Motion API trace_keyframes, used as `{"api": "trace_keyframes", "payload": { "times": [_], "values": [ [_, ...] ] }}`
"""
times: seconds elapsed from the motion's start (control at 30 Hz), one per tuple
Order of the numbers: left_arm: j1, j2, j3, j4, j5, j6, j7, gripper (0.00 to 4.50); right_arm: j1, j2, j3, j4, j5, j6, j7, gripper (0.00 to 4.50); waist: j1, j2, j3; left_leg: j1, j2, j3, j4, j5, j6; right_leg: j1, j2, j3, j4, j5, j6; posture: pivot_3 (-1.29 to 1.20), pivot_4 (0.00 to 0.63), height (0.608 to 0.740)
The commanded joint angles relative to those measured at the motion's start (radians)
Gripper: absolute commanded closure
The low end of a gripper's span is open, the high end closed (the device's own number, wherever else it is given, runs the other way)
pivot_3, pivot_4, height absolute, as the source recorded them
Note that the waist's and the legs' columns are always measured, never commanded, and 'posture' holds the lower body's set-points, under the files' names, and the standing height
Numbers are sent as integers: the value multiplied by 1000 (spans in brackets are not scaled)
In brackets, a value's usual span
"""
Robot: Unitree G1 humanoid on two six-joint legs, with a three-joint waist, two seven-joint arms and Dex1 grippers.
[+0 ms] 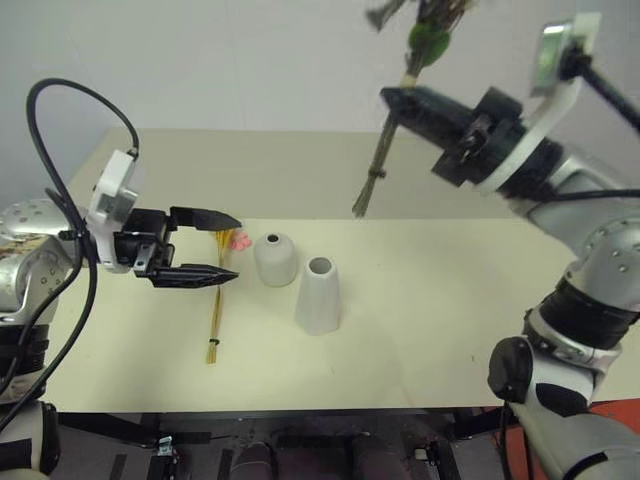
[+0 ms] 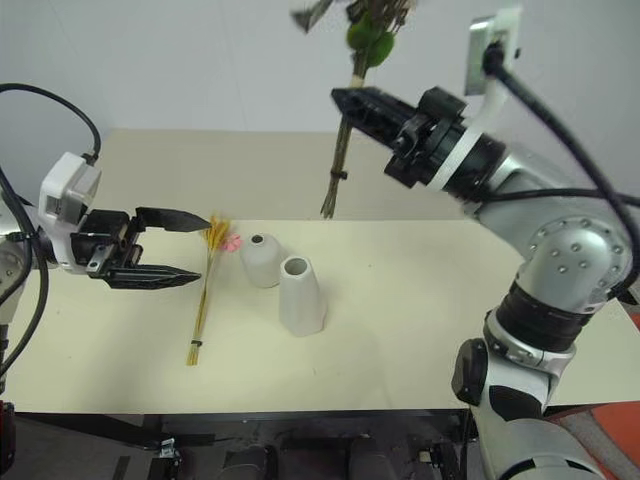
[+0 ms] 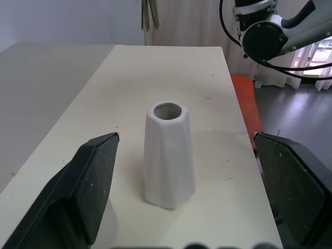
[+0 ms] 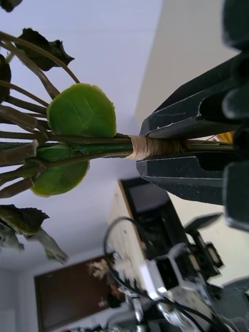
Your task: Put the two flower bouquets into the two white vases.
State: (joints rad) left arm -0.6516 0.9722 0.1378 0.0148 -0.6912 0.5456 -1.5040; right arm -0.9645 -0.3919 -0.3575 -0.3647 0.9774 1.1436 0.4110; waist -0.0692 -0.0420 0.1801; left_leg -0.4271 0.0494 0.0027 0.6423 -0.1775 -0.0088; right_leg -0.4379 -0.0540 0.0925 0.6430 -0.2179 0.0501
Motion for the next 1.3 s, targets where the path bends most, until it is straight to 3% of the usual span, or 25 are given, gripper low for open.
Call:
{"api": "trace_keyframes", "payload": {
  "times": [0.03, 0.27, 1.3],
  "values": [
    [-25, 14, 6, -7, 7, -11, -11, 0, 22, 4, 54, -34, -20, -74, -3, 4307, 0, 0, 0, 0, 0, 0, 0, 0, 0, 0, 0, 0, 0, 0, 0, 0, 150, 740],
    [-17, 13, 8, -16, 15, -7, -10, 0, 87, 34, 158, -46, -35, -125, -6, 4307, 0, 0, 0, -1, 0, 0, 0, 0, 0, -1, 0, 0, 0, 0, -1, 0, 150, 740],
    [12, 28, 24, -25, 22, -10, 4, 0, 243, 52, 319, -40, -165, -274, 48, 4307, 2, 0, 0, -1, 0, 0, 0, 0, 0, -1, 0, 0, 0, 0, 0, 0, 150, 740]
  ]
}}
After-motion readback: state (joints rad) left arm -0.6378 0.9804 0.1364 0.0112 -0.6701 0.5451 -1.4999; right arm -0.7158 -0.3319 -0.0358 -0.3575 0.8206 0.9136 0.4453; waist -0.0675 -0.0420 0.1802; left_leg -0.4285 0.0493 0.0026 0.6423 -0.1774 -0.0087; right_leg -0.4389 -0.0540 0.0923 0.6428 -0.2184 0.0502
